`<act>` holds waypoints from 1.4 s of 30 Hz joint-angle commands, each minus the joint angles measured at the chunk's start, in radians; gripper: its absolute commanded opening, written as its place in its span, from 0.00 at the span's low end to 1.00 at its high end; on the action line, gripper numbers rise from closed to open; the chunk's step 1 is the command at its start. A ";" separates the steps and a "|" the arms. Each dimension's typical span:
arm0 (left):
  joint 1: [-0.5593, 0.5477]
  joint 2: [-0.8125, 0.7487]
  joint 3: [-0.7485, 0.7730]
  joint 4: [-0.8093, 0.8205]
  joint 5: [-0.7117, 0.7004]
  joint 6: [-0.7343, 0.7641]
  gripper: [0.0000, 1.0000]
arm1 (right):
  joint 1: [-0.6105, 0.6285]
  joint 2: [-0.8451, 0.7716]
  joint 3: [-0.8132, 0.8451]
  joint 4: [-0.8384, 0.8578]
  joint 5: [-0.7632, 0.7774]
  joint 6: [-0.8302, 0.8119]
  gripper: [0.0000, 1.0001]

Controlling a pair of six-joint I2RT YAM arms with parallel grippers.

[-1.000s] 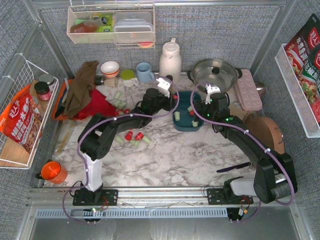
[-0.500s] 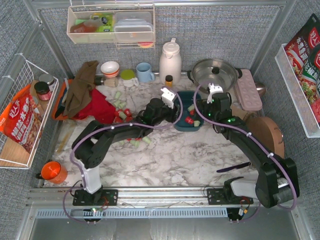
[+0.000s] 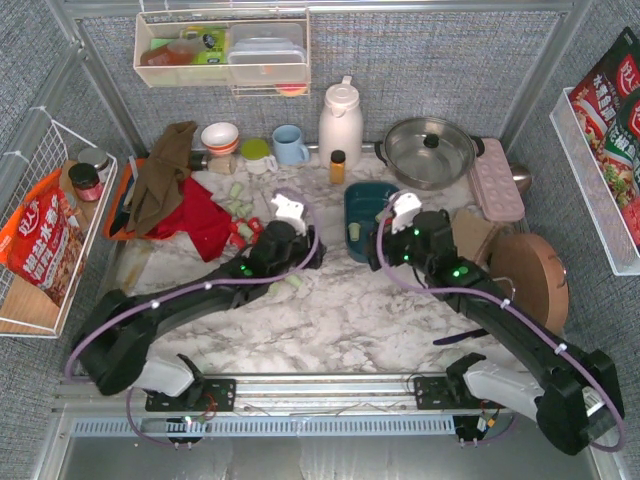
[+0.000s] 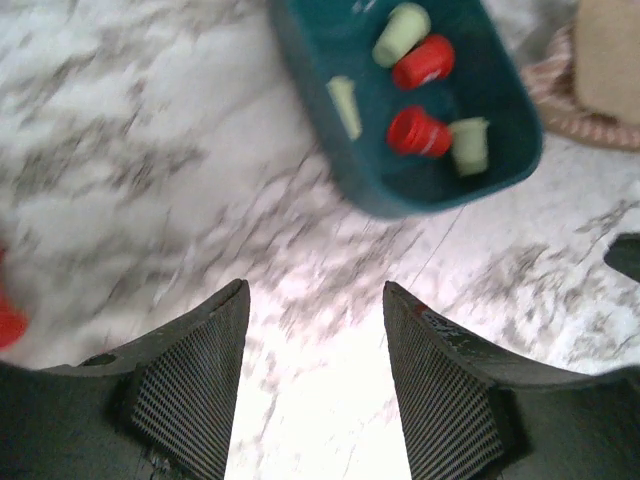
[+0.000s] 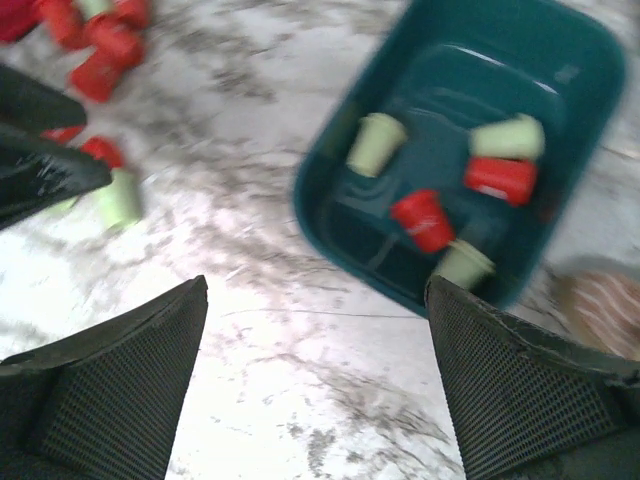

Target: Mix the coffee capsules in the storage basket

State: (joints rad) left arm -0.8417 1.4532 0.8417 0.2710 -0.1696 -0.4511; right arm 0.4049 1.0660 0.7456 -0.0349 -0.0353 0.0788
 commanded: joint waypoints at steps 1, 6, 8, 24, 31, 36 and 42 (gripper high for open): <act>0.000 -0.153 -0.122 -0.134 -0.119 -0.112 0.65 | 0.115 -0.001 -0.040 0.123 -0.095 -0.124 0.92; 0.000 -0.358 -0.264 -0.228 -0.232 -0.191 0.65 | 0.255 0.093 -0.021 0.133 -0.112 -0.094 0.85; 0.000 -0.440 -0.318 -0.238 -0.241 -0.208 0.65 | 0.298 0.140 -0.003 0.133 -0.073 -0.082 0.85; 0.009 -0.356 -0.417 -0.238 -0.138 -0.113 0.78 | 0.351 0.228 0.062 0.058 -0.023 -0.037 0.87; 0.064 -0.238 -0.401 -0.178 -0.128 -0.060 0.79 | 0.351 0.210 0.043 0.030 -0.044 -0.073 0.88; 0.116 -0.185 -0.405 -0.112 -0.089 -0.022 0.77 | 0.351 0.203 0.027 0.017 -0.043 -0.092 0.88; 0.149 -0.131 -0.394 -0.032 -0.027 0.026 0.76 | 0.351 0.189 0.011 0.014 -0.041 -0.107 0.88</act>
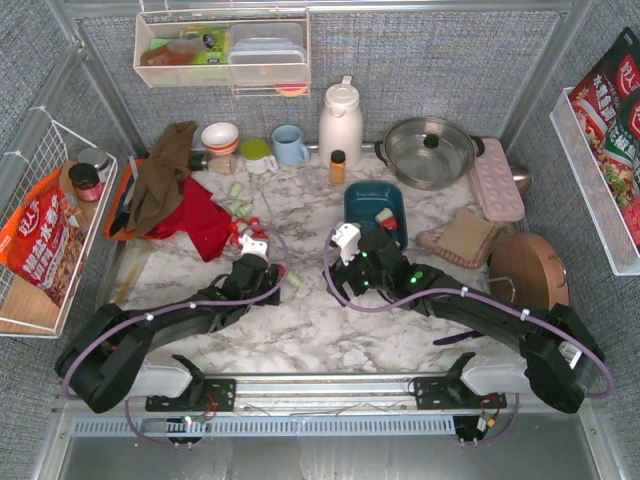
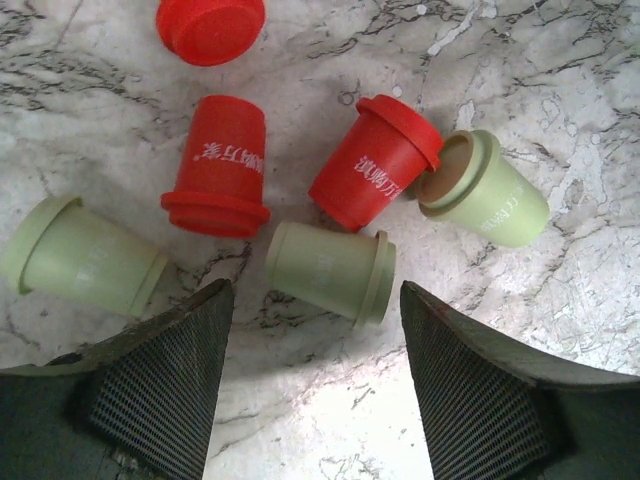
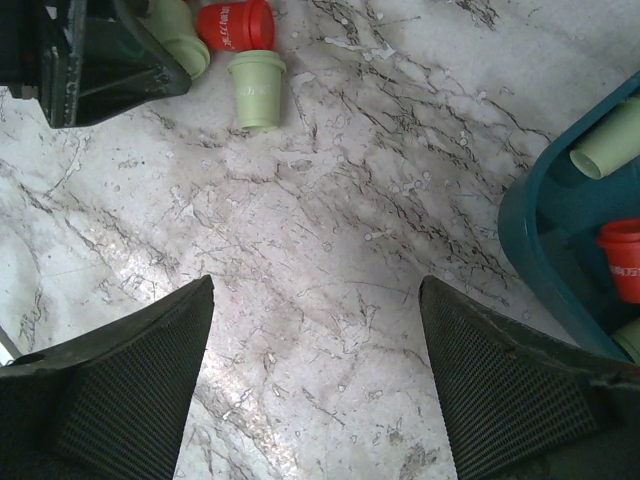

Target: Mix the coffee capsules in the storage basket

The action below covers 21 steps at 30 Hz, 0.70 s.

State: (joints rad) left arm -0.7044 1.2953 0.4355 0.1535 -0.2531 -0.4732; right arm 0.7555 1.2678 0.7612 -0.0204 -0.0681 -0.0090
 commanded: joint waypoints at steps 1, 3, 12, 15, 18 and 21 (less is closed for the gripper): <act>0.019 0.039 0.018 0.093 0.065 0.054 0.75 | 0.000 -0.015 -0.005 -0.002 -0.009 -0.021 0.88; 0.026 0.066 0.032 0.095 0.079 0.060 0.74 | 0.000 -0.022 -0.006 -0.008 -0.008 -0.022 0.88; 0.033 0.121 0.047 0.096 0.104 0.070 0.51 | -0.001 -0.078 -0.024 -0.027 0.003 -0.005 0.88; 0.034 0.088 0.040 0.094 0.126 0.075 0.38 | -0.001 -0.093 -0.017 -0.039 0.013 0.019 0.88; 0.034 0.038 0.037 0.078 0.148 0.084 0.33 | -0.001 -0.107 -0.001 -0.058 0.020 0.046 0.88; 0.033 -0.037 0.032 0.066 0.170 0.104 0.32 | -0.001 -0.116 0.020 -0.078 0.042 0.094 0.88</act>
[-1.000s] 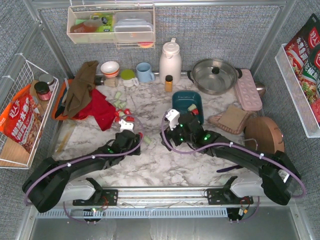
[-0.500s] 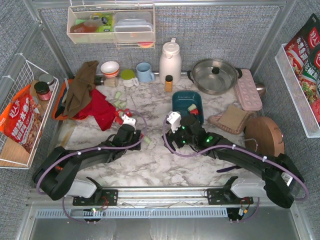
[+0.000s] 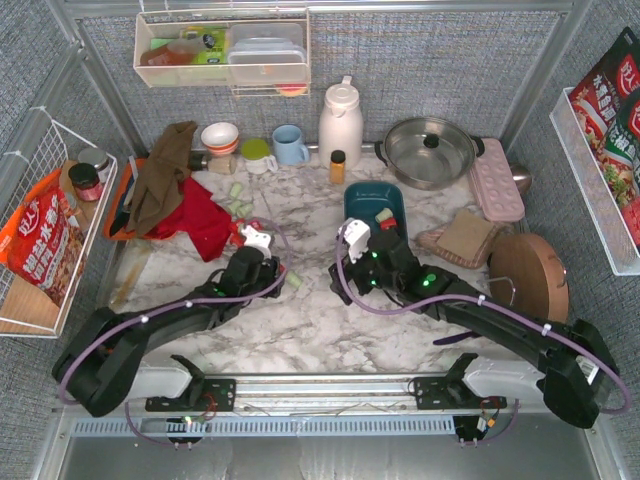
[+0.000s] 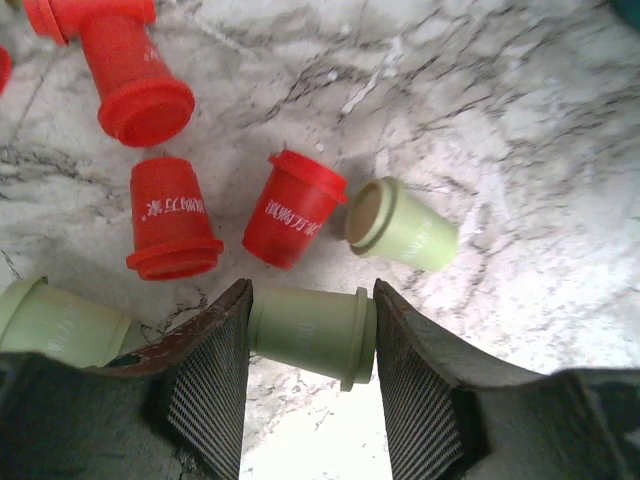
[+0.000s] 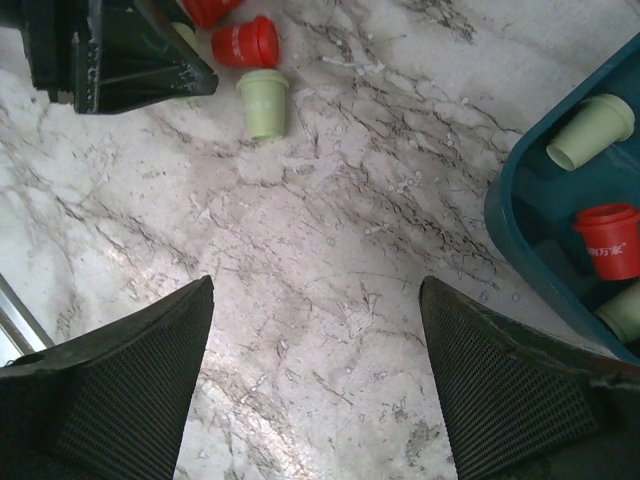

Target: Mix the coffee capsules in the storage basket

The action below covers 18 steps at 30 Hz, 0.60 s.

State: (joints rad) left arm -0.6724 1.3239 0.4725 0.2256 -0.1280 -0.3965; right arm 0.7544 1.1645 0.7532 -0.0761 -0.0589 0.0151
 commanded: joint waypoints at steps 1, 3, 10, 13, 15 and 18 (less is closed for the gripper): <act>0.001 -0.092 -0.010 0.002 0.059 0.045 0.32 | -0.001 -0.016 0.038 -0.031 0.043 0.094 0.88; -0.001 -0.156 -0.035 0.051 0.111 0.084 0.32 | -0.002 -0.017 0.062 -0.053 0.062 0.150 0.88; -0.034 -0.351 -0.245 0.537 0.348 0.311 0.32 | -0.013 0.009 0.154 -0.117 0.014 0.305 0.87; -0.066 -0.367 -0.280 0.685 0.435 0.420 0.32 | -0.020 0.028 0.180 -0.115 -0.040 0.352 0.84; -0.089 -0.354 -0.277 0.739 0.468 0.482 0.32 | -0.021 0.048 0.191 -0.098 -0.089 0.376 0.82; -0.132 -0.318 -0.250 0.755 0.499 0.560 0.33 | -0.022 0.080 0.205 -0.070 -0.152 0.394 0.79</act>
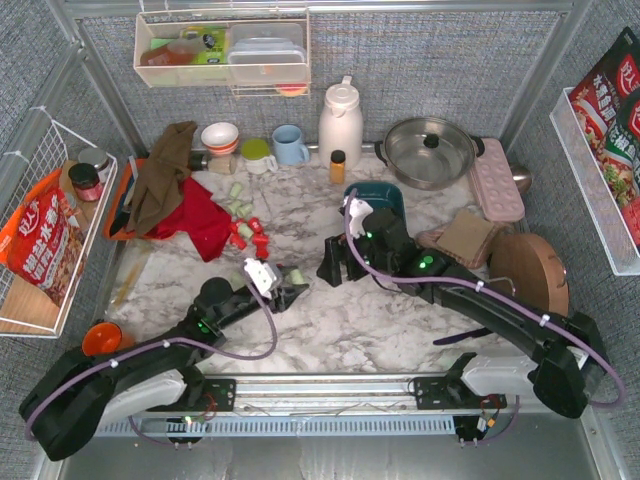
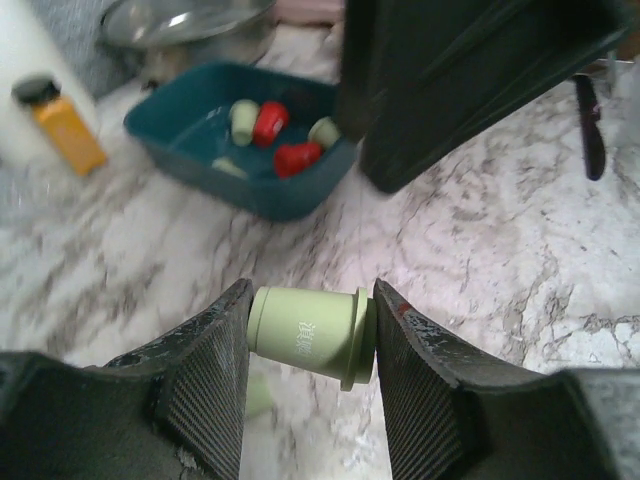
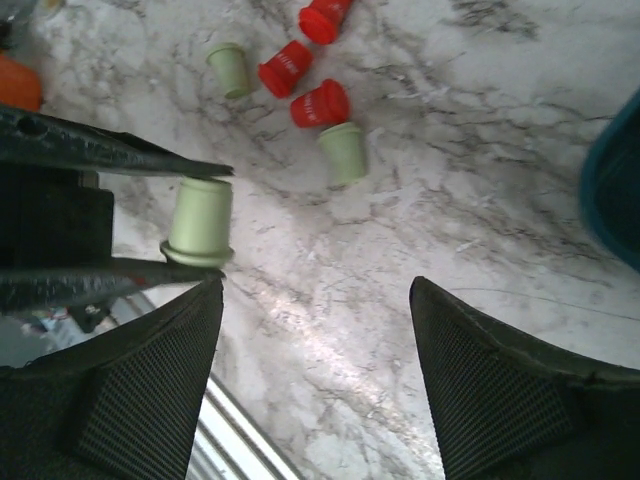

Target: Mix the coffee capsules in the storage basket

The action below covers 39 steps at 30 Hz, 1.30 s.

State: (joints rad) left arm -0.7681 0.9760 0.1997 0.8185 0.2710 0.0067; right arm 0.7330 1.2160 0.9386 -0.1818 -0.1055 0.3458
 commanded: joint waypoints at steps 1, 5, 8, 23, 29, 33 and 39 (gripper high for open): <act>-0.050 0.045 0.035 0.163 0.109 0.176 0.34 | -0.001 0.036 0.020 0.049 -0.122 0.066 0.78; -0.102 0.116 0.081 0.166 0.123 0.229 0.34 | 0.000 0.052 0.015 0.086 -0.175 0.077 0.75; -0.134 0.158 0.108 0.171 0.096 0.252 0.34 | 0.000 0.056 0.012 0.093 -0.199 0.083 0.71; -0.168 0.284 0.168 0.248 0.006 0.214 0.48 | -0.017 0.015 -0.064 0.116 -0.147 0.123 0.24; -0.168 0.242 0.107 0.250 -0.146 0.113 0.99 | -0.091 -0.048 -0.117 0.128 0.064 0.086 0.15; -0.166 0.168 0.081 0.121 -0.450 -0.055 0.99 | -0.175 -0.029 -0.140 0.173 0.240 -0.008 0.15; -0.130 0.117 0.190 -0.421 -0.852 -0.354 0.99 | -0.322 0.195 -0.072 0.278 0.263 -0.068 0.25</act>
State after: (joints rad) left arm -0.9176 1.1042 0.3504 0.7464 -0.2684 -0.1188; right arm 0.4656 1.3033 0.8219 -0.0036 0.0845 0.3332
